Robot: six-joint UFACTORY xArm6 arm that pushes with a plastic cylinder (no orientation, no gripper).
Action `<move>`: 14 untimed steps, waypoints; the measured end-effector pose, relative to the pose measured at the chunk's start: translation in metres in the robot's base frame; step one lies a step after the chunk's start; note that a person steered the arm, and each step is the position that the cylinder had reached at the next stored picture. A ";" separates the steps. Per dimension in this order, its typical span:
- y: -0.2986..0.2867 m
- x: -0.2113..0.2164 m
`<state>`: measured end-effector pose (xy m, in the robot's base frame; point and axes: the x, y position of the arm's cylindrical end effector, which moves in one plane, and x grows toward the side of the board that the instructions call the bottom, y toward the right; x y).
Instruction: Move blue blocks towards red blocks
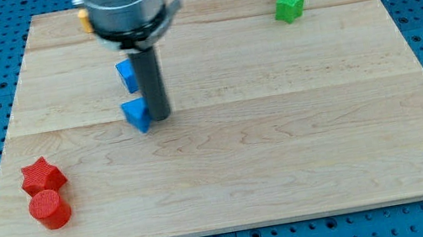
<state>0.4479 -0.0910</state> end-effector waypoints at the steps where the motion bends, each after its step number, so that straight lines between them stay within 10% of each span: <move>1: -0.001 -0.032; 3: -0.054 0.049; 6: 0.063 -0.096; 9: -0.048 0.001; 11: -0.018 -0.103; 13: -0.081 0.014; 14: -0.028 -0.001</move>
